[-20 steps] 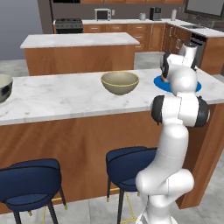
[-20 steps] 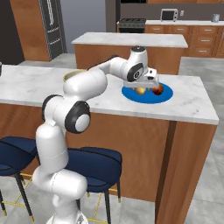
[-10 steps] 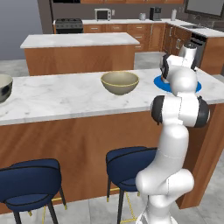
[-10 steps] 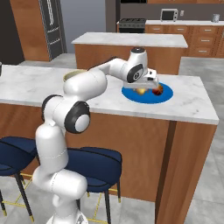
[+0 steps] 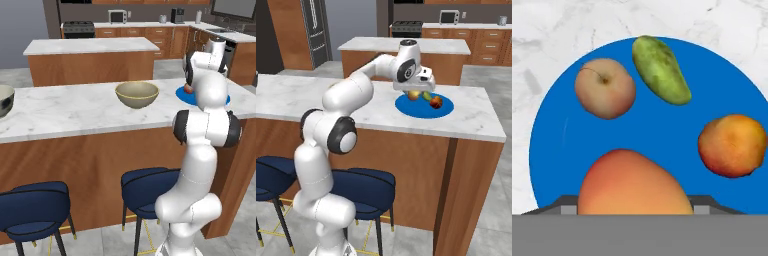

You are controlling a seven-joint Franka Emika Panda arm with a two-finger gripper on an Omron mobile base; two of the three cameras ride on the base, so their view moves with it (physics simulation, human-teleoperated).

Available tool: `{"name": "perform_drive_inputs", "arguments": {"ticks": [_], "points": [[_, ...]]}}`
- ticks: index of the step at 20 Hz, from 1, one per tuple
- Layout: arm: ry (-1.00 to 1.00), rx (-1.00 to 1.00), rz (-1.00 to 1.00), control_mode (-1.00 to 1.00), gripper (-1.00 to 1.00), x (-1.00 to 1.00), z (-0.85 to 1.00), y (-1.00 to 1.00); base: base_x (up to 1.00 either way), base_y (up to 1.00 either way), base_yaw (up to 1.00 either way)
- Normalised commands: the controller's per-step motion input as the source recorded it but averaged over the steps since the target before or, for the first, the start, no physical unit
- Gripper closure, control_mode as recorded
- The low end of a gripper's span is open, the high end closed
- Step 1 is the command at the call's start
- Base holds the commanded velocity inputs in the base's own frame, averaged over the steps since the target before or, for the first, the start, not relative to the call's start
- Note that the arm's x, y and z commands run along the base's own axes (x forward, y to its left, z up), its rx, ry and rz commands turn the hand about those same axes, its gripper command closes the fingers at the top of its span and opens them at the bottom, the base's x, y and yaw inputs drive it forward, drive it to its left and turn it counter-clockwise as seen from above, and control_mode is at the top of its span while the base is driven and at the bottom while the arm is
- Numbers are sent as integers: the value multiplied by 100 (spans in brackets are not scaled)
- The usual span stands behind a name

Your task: Take the fruits from the plate on the dining counter and place two fruits in each bowl.

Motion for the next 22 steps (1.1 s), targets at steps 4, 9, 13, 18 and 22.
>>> {"name": "perform_drive_inputs", "arguments": {"ticks": [4,9,13,18,22], "points": [[-2,0,-2,-100,100,-64,53,78,0,0,0],[0,0,0,-100,100,-51,43,94,0,0,0],[0,0,0,-100,100,-83,0,100,0,0,0],[0,0,0,-100,100,-54,6,100,0,0,0],[0,0,0,-100,100,3,19,100,0,0,0]]}}
